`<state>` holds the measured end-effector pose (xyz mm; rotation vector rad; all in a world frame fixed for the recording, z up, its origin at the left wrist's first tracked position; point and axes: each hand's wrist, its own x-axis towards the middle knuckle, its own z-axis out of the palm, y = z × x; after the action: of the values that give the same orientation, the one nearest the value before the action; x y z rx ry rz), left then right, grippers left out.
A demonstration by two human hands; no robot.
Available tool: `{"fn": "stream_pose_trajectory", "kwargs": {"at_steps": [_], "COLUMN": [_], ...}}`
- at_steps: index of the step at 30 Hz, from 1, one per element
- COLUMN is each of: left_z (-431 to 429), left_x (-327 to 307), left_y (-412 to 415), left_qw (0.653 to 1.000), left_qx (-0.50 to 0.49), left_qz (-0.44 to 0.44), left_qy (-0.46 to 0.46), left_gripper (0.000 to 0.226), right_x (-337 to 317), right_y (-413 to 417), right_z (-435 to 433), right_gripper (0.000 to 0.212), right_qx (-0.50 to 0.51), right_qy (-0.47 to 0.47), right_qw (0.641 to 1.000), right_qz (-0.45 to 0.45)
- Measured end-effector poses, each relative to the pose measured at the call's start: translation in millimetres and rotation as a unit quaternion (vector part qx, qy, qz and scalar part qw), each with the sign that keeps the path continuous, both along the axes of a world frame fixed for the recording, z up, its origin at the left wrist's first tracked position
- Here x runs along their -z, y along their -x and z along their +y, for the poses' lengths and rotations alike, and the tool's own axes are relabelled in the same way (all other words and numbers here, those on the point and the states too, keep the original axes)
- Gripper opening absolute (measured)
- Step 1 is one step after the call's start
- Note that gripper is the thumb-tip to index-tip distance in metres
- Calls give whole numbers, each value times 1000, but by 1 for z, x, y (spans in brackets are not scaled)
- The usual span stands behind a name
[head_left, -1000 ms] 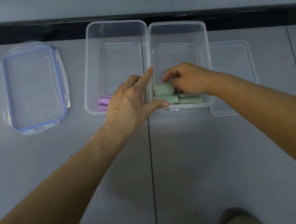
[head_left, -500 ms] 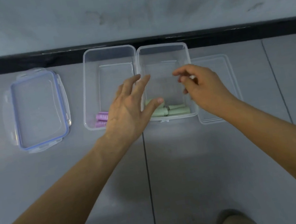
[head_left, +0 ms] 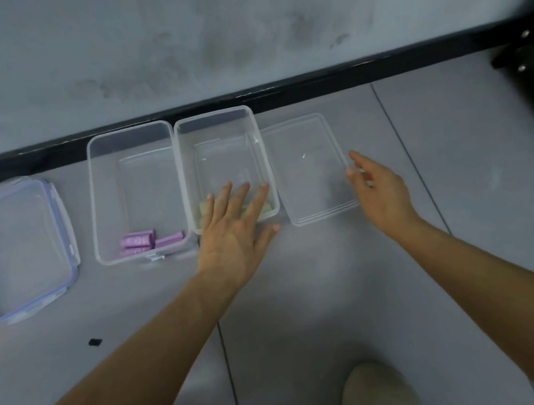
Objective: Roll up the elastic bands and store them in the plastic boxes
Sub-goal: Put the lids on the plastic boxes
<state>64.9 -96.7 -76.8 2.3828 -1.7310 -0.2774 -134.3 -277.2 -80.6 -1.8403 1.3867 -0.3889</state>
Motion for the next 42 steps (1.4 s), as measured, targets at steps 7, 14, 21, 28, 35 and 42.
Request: {"fn": "stream_pose_trajectory", "kwargs": {"at_steps": [7,14,21,28,35,42], "left_z": [-5,-9,-12,-12,-22,-68], "left_x": [13,18,20,22,-1,-76], "left_y": [7,10,22,36,40,21], "left_qw": [998,992,991,991,984,693], "left_qx": [2,-7,2,7,-24,-310], "left_qz": [16,65,65,67,117,639], "left_qy": [54,112,115,113,135,121], "left_gripper": [51,63,65,65,37,43], "right_x": [32,45,39,12,-44,-82], "right_y": [-6,-14,-6,-1,-17,-52], "right_z": [-22,-33,-40,-25,-13,51], "right_gripper": [27,24,17,17,20,39], "right_qx": [-3,12,78,199,159,-33], "right_qy": [-3,5,-77,-185,-104,97], "right_qw": [993,986,986,950,959,990], "right_qz": [115,166,129,-154,-209,-95]}}
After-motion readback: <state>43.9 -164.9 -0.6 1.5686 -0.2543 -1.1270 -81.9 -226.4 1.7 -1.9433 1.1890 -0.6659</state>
